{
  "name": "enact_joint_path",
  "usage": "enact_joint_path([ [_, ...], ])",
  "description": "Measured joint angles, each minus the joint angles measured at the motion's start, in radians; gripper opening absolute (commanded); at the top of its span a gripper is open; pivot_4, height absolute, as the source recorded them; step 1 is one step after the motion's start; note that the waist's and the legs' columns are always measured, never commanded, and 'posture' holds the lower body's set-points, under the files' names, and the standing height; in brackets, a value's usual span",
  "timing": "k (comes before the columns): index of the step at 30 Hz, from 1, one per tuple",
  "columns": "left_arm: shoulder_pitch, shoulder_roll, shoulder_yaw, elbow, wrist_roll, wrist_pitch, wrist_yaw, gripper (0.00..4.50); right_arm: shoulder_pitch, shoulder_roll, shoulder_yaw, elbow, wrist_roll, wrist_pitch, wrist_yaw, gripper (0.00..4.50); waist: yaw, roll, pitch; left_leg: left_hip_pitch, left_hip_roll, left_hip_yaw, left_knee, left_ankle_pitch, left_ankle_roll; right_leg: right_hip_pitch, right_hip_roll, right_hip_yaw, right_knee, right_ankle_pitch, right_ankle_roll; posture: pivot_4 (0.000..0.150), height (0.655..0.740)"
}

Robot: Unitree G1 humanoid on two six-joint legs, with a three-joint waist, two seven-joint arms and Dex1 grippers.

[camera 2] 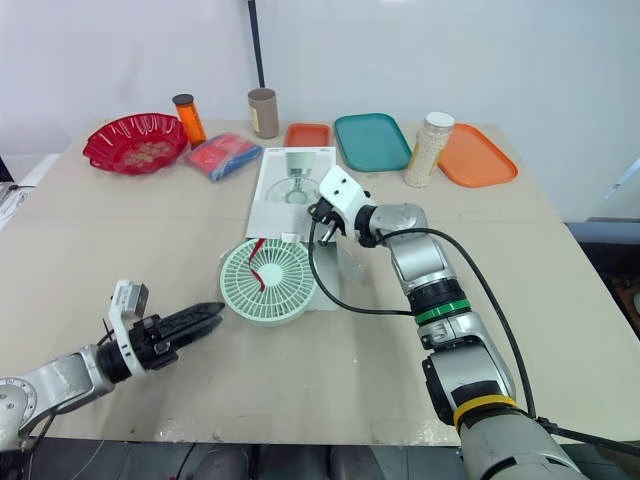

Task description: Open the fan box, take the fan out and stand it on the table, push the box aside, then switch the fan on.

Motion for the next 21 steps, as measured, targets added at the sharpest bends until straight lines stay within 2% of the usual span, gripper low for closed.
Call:
enact_joint_path([
  [9, -0.122, -0.089, -0.044, 0.118, 0.058, -0.004, 0.011, 4.42, 0.02, -0.004, -0.01, -0.029, 0.0, 0.013, -0.014, 0.0, 0.001, -0.001, 0.0, 0.0, -0.001, 0.0, 0.0, 0.001, -0.001, 0.0, 0.0, -0.001, 0.0, 0.0, 0.0, 0.15, 0.74],
  [12, -0.152, -0.123, -0.065, 0.155, 0.109, -0.005, 0.001, 3.76, 0.024, -0.005, -0.01, -0.04, 0.0, 0.02, -0.016, 0.0, 0.001, -0.001, 0.0, 0.0, -0.001, 0.0, 0.0, 0.001, -0.001, 0.0, 0.0, -0.001, 0.0, 0.0, 0.0, 0.15, 0.74],
  [14, -0.165, -0.145, -0.064, 0.178, 0.126, -0.006, -0.006, 2.9, 0.027, -0.008, -0.011, -0.047, 0.0, 0.025, -0.016, 0.0, 0.001, -0.001, 0.0, 0.0, 0.0, 0.0, 0.0, 0.001, -0.001, 0.0, 0.0, -0.001, 0.0, 0.0, 0.0, 0.15, 0.74],
  [15, -0.17, -0.151, -0.062, 0.179, 0.127, -0.007, -0.012, 2.79, 0.028, -0.01, -0.012, -0.05, 0.0, 0.028, -0.016, 0.0, 0.001, -0.001, 0.0, 0.0, 0.0, 0.0, -0.001, 0.001, -0.001, 0.0, 0.0, -0.001, 0.0, 0.0, 0.0, 0.15, 0.74],
  [17, -0.174, -0.164, -0.052, 0.185, 0.131, -0.006, -0.026, 2.01, 0.03, -0.014, -0.014, -0.053, 0.0, 0.032, -0.018, 0.0, 0.001, -0.001, 0.0, 0.0, 0.0, 0.0, -0.001, 0.001, -0.001, 0.0, 0.0, -0.001, 0.0, 0.0, 0.0, 0.15, 0.74],
  [18, -0.175, -0.168, -0.051, 0.191, 0.131, -0.005, -0.029, 1.83, 0.03, -0.018, -0.014, -0.054, 0.0, 0.034, -0.018, 0.0, 0.001, -0.001, 0.0, 0.0, -0.001, 0.0, 0.0, 0.001, -0.001, 0.0, 0.0, -0.001, 0.0, 0.0, 0.0, 0.15, 0.74],
  [21, -0.175, -0.172, -0.045, 0.198, 0.134, 0.005, -0.038, 1.75, 0.031, -0.019, -0.013, -0.058, 0.0, 0.037, -0.018, 0.0, 0.001, -0.001, -0.001, 0.0, 0.0, 0.0, 0.0, 0.001, -0.001, 0.0, 0.0, -0.001, 0.0, 0.0, 0.0, 0.15, 0.74],
])
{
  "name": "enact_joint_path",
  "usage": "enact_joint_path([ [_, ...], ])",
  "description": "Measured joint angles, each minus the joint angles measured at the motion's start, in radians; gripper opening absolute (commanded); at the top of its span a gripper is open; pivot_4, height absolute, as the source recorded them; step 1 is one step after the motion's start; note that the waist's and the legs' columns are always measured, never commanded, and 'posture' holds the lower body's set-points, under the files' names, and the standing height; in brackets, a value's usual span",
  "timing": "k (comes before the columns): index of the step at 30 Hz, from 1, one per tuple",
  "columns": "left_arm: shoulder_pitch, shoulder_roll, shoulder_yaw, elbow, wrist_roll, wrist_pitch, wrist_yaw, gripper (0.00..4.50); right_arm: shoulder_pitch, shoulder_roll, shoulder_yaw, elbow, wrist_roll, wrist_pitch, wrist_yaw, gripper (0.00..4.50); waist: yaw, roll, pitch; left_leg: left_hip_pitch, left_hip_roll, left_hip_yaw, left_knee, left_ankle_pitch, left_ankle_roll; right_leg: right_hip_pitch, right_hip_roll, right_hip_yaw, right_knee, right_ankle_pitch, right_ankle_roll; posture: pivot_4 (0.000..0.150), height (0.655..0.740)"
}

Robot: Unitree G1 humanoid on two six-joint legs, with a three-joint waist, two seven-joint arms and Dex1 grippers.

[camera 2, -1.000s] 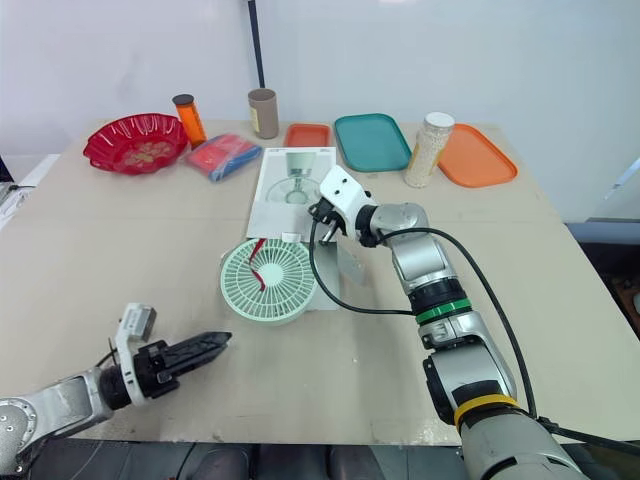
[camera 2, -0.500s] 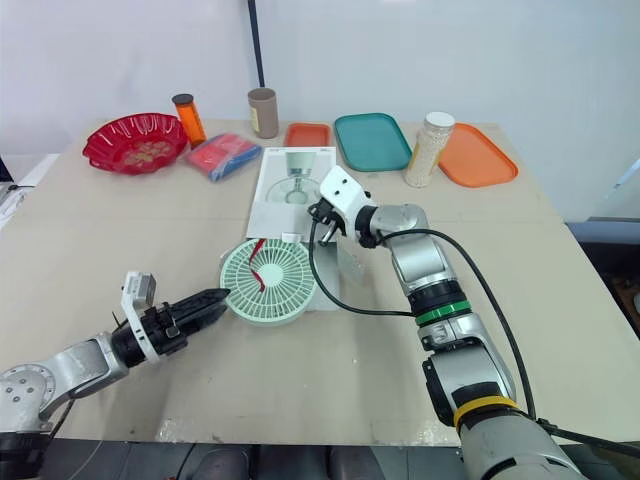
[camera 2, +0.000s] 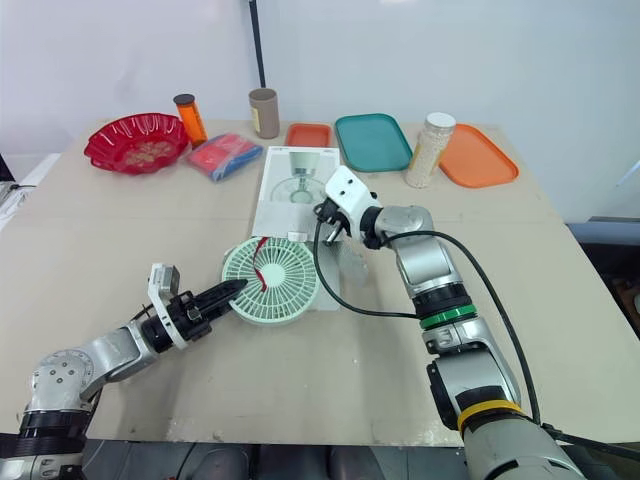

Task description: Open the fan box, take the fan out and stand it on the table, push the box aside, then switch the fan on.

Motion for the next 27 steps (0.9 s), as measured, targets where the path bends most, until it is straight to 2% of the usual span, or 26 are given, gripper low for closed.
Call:
enact_joint_path([
  [6, 0.03, -0.011, 0.013, -0.005, -0.022, 0.022, 0.012, 1.74, 0.006, 0.0, 0.0, -0.009, 0.0, 0.001, -0.001, 0.0, -0.001, 0.0, 0.0, 0.0, 0.0, 0.0, 0.0, 0.0, 0.0, 0.0, 0.0, 0.0, 0.0, 0.0, 0.0, 0.15, 0.74],
  [16, 0.14, -0.06, 0.015, -0.094, -0.18, 0.032, 0.146, 1.74, 0.016, 0.0, 0.0, -0.025, 0.001, 0.007, -0.002, 0.0, 0.0, 0.0, -0.001, 0.0, 0.0, 0.0, 0.0, 0.0, 0.0, 0.001, 0.0, 0.0, 0.0, 0.0, 0.0, 0.15, 0.74],
  [27, 0.201, -0.068, -0.05, -0.195, -0.279, -0.005, 0.278, 1.74, 0.021, -0.003, -0.003, -0.031, 0.0, 0.008, -0.005, 0.0, 0.002, 0.0, -0.001, 0.001, 0.0, 0.0, 0.0, 0.0, 0.0, 0.001, 0.0, 0.0, 0.0, 0.0, 0.0, 0.15, 0.74],
])
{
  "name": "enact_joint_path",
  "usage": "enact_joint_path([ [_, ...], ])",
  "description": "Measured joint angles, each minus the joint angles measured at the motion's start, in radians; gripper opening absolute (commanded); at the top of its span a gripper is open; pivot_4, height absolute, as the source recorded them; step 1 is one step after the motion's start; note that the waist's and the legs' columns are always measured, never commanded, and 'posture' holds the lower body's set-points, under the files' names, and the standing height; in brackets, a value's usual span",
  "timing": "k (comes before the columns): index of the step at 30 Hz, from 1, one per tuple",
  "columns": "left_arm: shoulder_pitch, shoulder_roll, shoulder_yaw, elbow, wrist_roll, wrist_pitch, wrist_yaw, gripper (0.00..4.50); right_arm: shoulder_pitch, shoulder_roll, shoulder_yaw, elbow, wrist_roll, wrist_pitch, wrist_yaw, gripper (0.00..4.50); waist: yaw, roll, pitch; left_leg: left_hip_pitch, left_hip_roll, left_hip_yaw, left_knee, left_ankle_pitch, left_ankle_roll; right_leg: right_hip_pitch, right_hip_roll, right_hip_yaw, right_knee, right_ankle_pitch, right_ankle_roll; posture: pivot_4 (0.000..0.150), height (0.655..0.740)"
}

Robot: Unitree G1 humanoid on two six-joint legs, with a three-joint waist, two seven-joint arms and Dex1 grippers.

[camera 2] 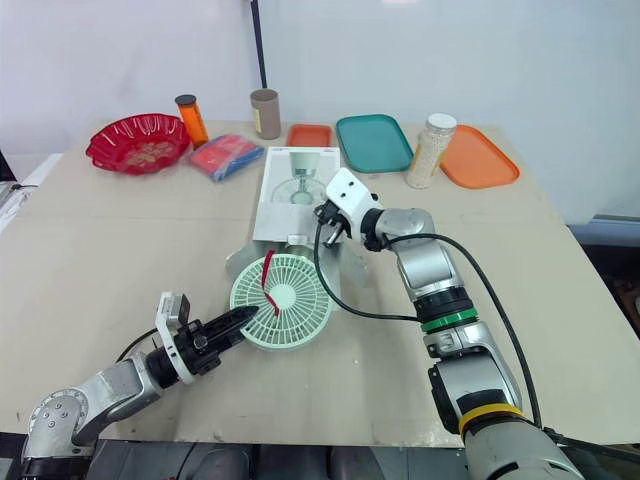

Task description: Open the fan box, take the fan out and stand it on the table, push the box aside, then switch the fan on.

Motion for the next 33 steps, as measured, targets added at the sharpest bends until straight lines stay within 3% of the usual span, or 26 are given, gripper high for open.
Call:
enact_joint_path([
  [1, 0.0, 0.0, -0.002, 0.0, -0.005, -0.003, 0.001, 1.74, 0.002, -0.001, -0.001, -0.002, 0.0, 0.0, -0.001, 0.0, 0.0, 0.0, 0.0, 0.0, 0.0, 0.0, 0.0, 0.0, 0.0, 0.0, 0.0, 0.0, 0.0, 0.0, 0.0, 0.15, 0.74],
  [2, -0.001, 0.0, -0.005, 0.0, -0.005, -0.005, 0.0, 2.7, 0.003, -0.001, -0.001, -0.003, 0.0, 0.0, -0.001, 0.0, 0.0, 0.0, 0.0, 0.0, 0.0, 0.0, 0.0, 0.0, 0.0, 0.0, 0.0, 0.0, 0.0, 0.0, 0.0, 0.15, 0.74],
  [4, -0.003, 0.011, -0.016, -0.001, 0.008, -0.006, -0.001, 3.28, 0.003, -0.001, 0.0, -0.003, 0.0, 0.0, -0.001, 0.0, 0.0, 0.0, 0.0, 0.0, 0.0, 0.0, 0.0, 0.0, 0.0, 0.0, 0.0, 0.0, 0.0, 0.0, 0.0, 0.15, 0.74],
  [6, -0.003, 0.025, -0.031, -0.002, 0.027, -0.006, -0.004, 4.17, 0.003, -0.001, 0.0, -0.004, 0.0, 0.0, -0.001, 0.0, 0.0, 0.0, 0.0, 0.0, 0.0, 0.0, 0.0, 0.0, 0.0, 0.0, 0.0, 0.0, 0.0, 0.0, 0.0, 0.15, 0.74],
  [8, 0.0, 0.036, -0.029, -0.006, 0.026, -0.005, -0.014, 4.44, 0.002, 0.0, 0.0, -0.004, 0.0, 0.0, -0.001, 0.0, 0.0, 0.0, 0.0, 0.0, 0.0, 0.0, 0.0, 0.0, 0.0, 0.0, 0.0, 0.0, 0.0, 0.0, 0.0, 0.15, 0.74],
  [21, 0.122, 0.315, 0.113, -0.096, 0.056, 0.047, -0.322, 4.44, -0.006, 0.017, 0.002, 0.01, 0.001, -0.005, -0.003, 0.0, -0.004, 0.001, 0.0, 0.001, 0.001, 0.0, -0.003, 0.001, -0.001, -0.002, 0.002, 0.001, 0.0, 0.0, -0.002, 0.15, 0.74],
  [27, 0.177, 0.527, 0.161, -0.122, 0.379, 0.015, -0.639, 4.44, -0.014, 0.028, 0.002, 0.029, 0.001, -0.019, -0.001, 0.0, -0.004, 0.001, 0.001, 0.001, 0.001, 0.001, -0.009, 0.002, -0.004, -0.005, 0.002, 0.001, 0.0, 0.0, -0.004, 0.15, 0.74],
  [30, 0.26, 0.661, 0.119, -0.109, 0.708, -0.194, -0.855, 4.44, -0.028, 0.036, 0.004, 0.047, 0.001, -0.028, 0.005, 0.0, -0.009, 0.002, 0.001, 0.003, 0.004, 0.004, -0.013, 0.004, -0.006, -0.007, 0.003, 0.002, 0.0, 0.0, -0.006, 0.15, 0.74],
  [32, 0.271, 0.67, 0.1, -0.06, 0.899, -0.355, -0.936, 4.44, -0.029, 0.036, 0.002, 0.054, 0.002, -0.039, 0.006, 0.0, -0.007, 0.004, 0.002, 0.003, 0.004, 0.005, -0.014, 0.004, -0.006, -0.009, 0.003, 0.003, 0.0, 0.0, -0.007, 0.15, 0.74],
  [33, 0.266, 0.669, 0.098, -0.049, 0.93, -0.385, -0.942, 4.44, -0.03, 0.036, 0.003, 0.055, 0.001, -0.04, 0.006, 0.0, -0.006, 0.004, 0.002, 0.003, 0.005, 0.005, -0.014, 0.005, -0.006, -0.009, 0.003, 0.002, 0.0, 0.0, -0.007, 0.15, 0.74],
])
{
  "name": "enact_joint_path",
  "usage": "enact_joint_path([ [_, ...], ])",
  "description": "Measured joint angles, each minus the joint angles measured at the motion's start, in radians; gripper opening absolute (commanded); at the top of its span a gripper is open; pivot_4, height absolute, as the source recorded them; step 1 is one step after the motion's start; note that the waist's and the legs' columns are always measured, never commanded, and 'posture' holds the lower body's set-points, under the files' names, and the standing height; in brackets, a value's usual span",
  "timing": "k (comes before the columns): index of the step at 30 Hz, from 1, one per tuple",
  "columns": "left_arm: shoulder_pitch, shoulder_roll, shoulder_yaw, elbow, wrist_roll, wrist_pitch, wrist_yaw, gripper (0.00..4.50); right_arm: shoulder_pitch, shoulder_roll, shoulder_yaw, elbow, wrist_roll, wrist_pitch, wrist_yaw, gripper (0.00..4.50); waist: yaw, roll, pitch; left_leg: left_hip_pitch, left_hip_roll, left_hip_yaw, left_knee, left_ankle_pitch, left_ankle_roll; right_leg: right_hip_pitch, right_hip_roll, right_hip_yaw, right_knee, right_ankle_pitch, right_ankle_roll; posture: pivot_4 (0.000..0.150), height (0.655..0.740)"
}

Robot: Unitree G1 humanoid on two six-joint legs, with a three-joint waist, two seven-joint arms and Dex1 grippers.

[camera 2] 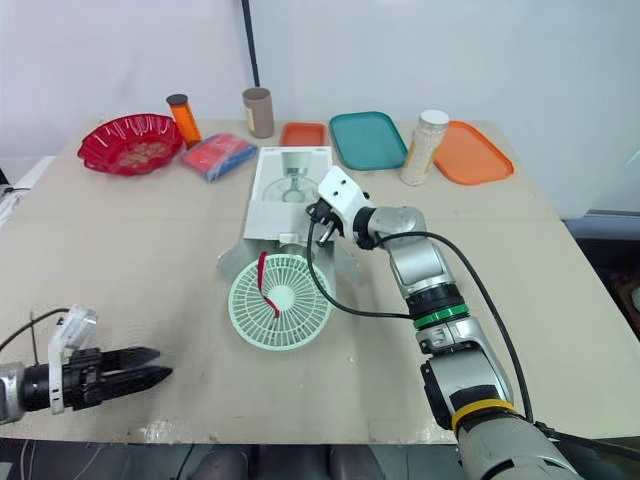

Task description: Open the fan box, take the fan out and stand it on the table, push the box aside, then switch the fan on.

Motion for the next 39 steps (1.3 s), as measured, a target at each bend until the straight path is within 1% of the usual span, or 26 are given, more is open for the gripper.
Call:
enact_joint_path([
  [1, -0.004, 0.0, -0.001, 0.008, 0.021, -0.021, -0.003, 4.44, -0.001, 0.001, 0.0, 0.001, 0.0, -0.001, 0.0, 0.0, 0.0, 0.0, 0.0, 0.0, 0.001, 0.0, 0.0, 0.0, 0.0, 0.0, 0.001, 0.0, 0.0, 0.0, 0.0, 0.15, 0.74],
  [2, -0.026, -0.008, -0.004, 0.031, 0.107, -0.11, -0.011, 4.44, -0.003, 0.001, 0.0, 0.006, 0.0, -0.003, 0.0, 0.0, 0.002, -0.002, -0.001, -0.001, 0.003, 0.0, 0.0, 0.0, 0.0, -0.001, 0.001, 0.0, 0.0, 0.001, -0.002, 0.15, 0.74],
  [3, -0.06, -0.01, -0.034, 0.056, 0.255, -0.251, -0.002, 4.44, -0.005, 0.0, 0.0, 0.012, 0.0, -0.006, 0.001, 0.0, 0.003, -0.003, -0.001, -0.001, 0.003, 0.002, 0.0, 0.0, 0.0, -0.002, 0.001, 0.0, 0.0, 0.001, -0.002, 0.15, 0.74],
  [5, -0.093, -0.024, -0.06, 0.063, 0.372, -0.389, -0.004, 4.44, -0.007, 0.0, 0.0, 0.015, 0.0, -0.012, 0.003, 0.0, 0.003, -0.004, -0.001, -0.002, 0.004, 0.003, 0.0, 0.0, 0.0, -0.003, 0.001, 0.0, 0.0, 0.002, -0.003, 0.15, 0.74],
  [8, -0.137, -0.08, -0.067, 0.083, 0.436, -0.506, -0.009, 4.44, -0.009, 0.0, 0.0, 0.016, 0.0, -0.013, 0.004, 0.0, 0.002, -0.003, -0.001, -0.002, 0.005, 0.005, 0.0, 0.0, 0.0, -0.004, 0.001, 0.0, 0.0, 0.002, -0.003, 0.15, 0.74],
  [9, -0.168, -0.112, -0.085, 0.143, 0.534, -0.677, -0.015, 4.44, -0.013, -0.001, 0.0, 0.017, 0.0, -0.014, 0.004, 0.0, 0.0, -0.004, -0.001, -0.002, 0.006, 0.005, 0.0, 0.0, 0.0, -0.005, 0.003, 0.001, 0.001, 0.003, -0.004, 0.15, 0.74],
  [10, -0.171, -0.113, -0.087, 0.15, 0.544, -0.693, -0.015, 4.44, -0.013, -0.001, 0.0, 0.017, 0.0, -0.014, 0.004, 0.0, 0.0, -0.003, -0.001, -0.002, 0.006, 0.005, 0.0, 0.0, 0.0, -0.005, 0.003, 0.001, 0.0, 0.003, -0.004, 0.15, 0.74],
  [11, -0.185, -0.119, -0.094, 0.185, 0.592, -0.77, -0.014, 4.44, -0.013, -0.002, 0.0, 0.017, 0.0, -0.014, 0.005, 0.0, 0.0, -0.003, -0.001, -0.002, 0.006, 0.005, 0.0, 0.0, 0.0, -0.005, 0.003, 0.001, 0.001, 0.003, -0.004, 0.15, 0.74],
  [12, -0.225, -0.131, -0.105, 0.255, 0.687, -0.93, 0.002, 4.44, -0.012, -0.005, 0.0, 0.018, 0.0, -0.016, 0.005, 0.0, 0.002, -0.004, -0.001, -0.002, 0.006, 0.005, 0.0, 0.0, 0.0, -0.005, 0.003, 0.001, 0.001, 0.003, -0.004, 0.15, 0.74],
  [15, -0.248, -0.135, -0.106, 0.285, 0.733, -1.01, 0.014, 4.44, -0.013, -0.005, 0.0, 0.019, 0.0, -0.018, 0.005, 0.0, 0.003, -0.004, -0.001, -0.003, 0.006, 0.005, 0.0, 0.0, 0.0, -0.005, 0.003, 0.001, 0.001, 0.003, -0.004, 0.15, 0.74],
  [18, -0.379, -0.147, -0.116, 0.42, 0.911, -1.356, 0.104, 4.44, -0.013, -0.011, -0.001, 0.024, 0.0, -0.023, 0.006, 0.0, 0.004, -0.005, -0.001, -0.003, 0.006, 0.005, 0.001, 0.0, 0.001, -0.005, 0.002, 0.001, 0.001, 0.004, -0.003, 0.15, 0.74],
  [19, -0.396, -0.151, -0.116, 0.433, 0.936, -1.406, 0.123, 4.44, -0.013, -0.011, -0.001, 0.025, 0.0, -0.024, 0.006, 0.0, 0.003, -0.005, -0.001, -0.003, 0.006, 0.005, 0.0, 0.0, 0.001, -0.005, 0.002, 0.001, 0.001, 0.004, -0.003, 0.15, 0.74],
  [20, -0.433, -0.161, -0.117, 0.475, 1.009, -1.512, 0.172, 4.44, -0.017, -0.011, 0.0, 0.028, 0.0, -0.026, 0.006, 0.0, 0.003, -0.004, -0.001, -0.003, 0.005, 0.005, 0.0, 0.0, 0.001, -0.005, 0.002, 0.001, 0.001, 0.005, -0.002, 0.15, 0.74],
  [22, -0.455, -0.166, -0.121, 0.504, 1.065, -1.588, 0.203, 4.44, -0.018, -0.012, -0.001, 0.03, 0.001, -0.026, 0.006, 0.0, 0.001, -0.004, -0.001, -0.003, 0.005, 0.006, 0.001, 0.0, 0.002, -0.005, 0.002, 0.001, 0.001, 0.005, -0.002, 0.15, 0.74],
  [24, -0.518, -0.205, -0.134, 0.572, 1.237, -1.82, 0.292, 4.44, -0.023, -0.012, 0.0, 0.036, 0.0, -0.027, 0.006, 0.0, 0.002, -0.004, -0.001, -0.003, 0.005, 0.006, 0.001, 0.0, 0.002, -0.005, 0.002, 0.001, 0.002, 0.005, -0.002, 0.15, 0.74],
  [25, -0.529, -0.216, -0.132, 0.582, 1.289, -1.865, 0.318, 4.44, -0.024, -0.012, 0.0, 0.037, 0.0, -0.027, 0.006, 0.0, 0.002, -0.004, -0.001, -0.003, 0.005, 0.006, 0.001, 0.0, 0.002, -0.005, 0.002, 0.001, 0.002, 0.005, -0.002, 0.15, 0.74],
  [26, -0.543, -0.227, -0.128, 0.594, 1.379, -1.928, 0.362, 4.44, -0.025, -0.012, 0.0, 0.038, 0.0, -0.027, 0.006, 0.0, 0.002, -0.004, -0.001, -0.003, 0.005, 0.006, 0.001, 0.0, 0.002, -0.005, 0.002, 0.001, 0.002, 0.005, -0.002, 0.15, 0.74],
  [28, -0.574, -0.248, -0.102, 0.642, 1.508, -2.034, 0.434, 4.44, -0.025, -0.012, -0.001, 0.041, 0.0, -0.029, 0.005, 0.0, 0.002, -0.004, -0.001, -0.003, 0.005, 0.006, 0.001, 0.001, 0.003, -0.005, 0.002, 0.001, 0.003, 0.006, -0.002, 0.15, 0.74],
  [30, -0.591, -0.265, -0.091, 0.681, 1.586, -2.077, 0.51, 4.44, -0.025, -0.013, -0.001, 0.041, 0.0, -0.029, 0.003, 0.0, 0.002, -0.004, -0.001, -0.003, 0.005, 0.006, 0.001, 0.001, 0.003, -0.005, 0.002, 0.001, 0.003, 0.006, -0.002, 0.15, 0.74],
  [31, -0.604, -0.292, -0.077, 0.694, 1.674, -2.094, 0.593, 4.44, -0.024, -0.013, -0.002, 0.041, 0.0, -0.029, 0.002, 0.0, 0.003, -0.004, -0.001, -0.003, 0.004, 0.005, 0.001, 0.001, 0.004, -0.005, 0.002, 0.001, 0.003, 0.006, -0.002, 0.15, 0.74],
  [32, -0.608, -0.299, -0.075, 0.694, 1.697, -2.097, 0.613, 4.44, -0.024, -0.013, -0.001, 0.041, 0.0, -0.029, 0.002, 0.0, 0.003, -0.004, -0.001, -0.003, 0.004, 0.005, 0.001, 0.001, 0.004, -0.005, 0.002, 0.001, 0.003, 0.006, -0.002, 0.15, 0.74],
  [34, -0.622, -0.315, -0.069, 0.693, 1.783, -2.099, 0.698, 4.44, -0.024, -0.013, -0.001, 0.041, 0.0, -0.029, 0.001, 0.0, 0.003, -0.004, -0.001, -0.003, 0.004, 0.005, 0.001, 0.001, 0.004, -0.005, 0.002, 0.001, 0.004, 0.006, -0.001, 0.15, 0.74],
  [35, -0.637, -0.328, -0.07, 0.683, 1.855, -2.097, 0.78, 4.44, -0.022, -0.014, -0.002, 0.038, 0.0, -0.027, 0.0, 0.0, 0.003, -0.004, -0.001, -0.003, 0.004, 0.005, 0.001, 0.001, 0.004, -0.005, 0.001, 0.001, 0.004, 0.006, -0.001, 0.15, 0.74],
  [37, -0.649, -0.33, -0.083, 0.676, 1.903, -2.096, 0.829, 4.44, -0.021, -0.014, -0.001, 0.035, 0.0, -0.025, -0.001, 0.0, 0.003, -0.004, -0.001, -0.003, 0.004, 0.005, 0.001, 0.001, 0.004, -0.005, 0.001, 0.001, 0.004, 0.006, -0.001, 0.15, 0.74],
  [39, -0.669, -0.33, -0.131, 0.665, 2.01, -2.06, 0.959, 4.44, -0.016, -0.016, -0.003, 0.025, 0.0, -0.019, -0.002, 0.0, 0.003, -0.004, -0.001, -0.003, 0.004, 0.005, 0.001, 0.002, 0.004, -0.005, 0.001, 0.001, 0.004, 0.006, -0.001, 0.15, 0.74],
])
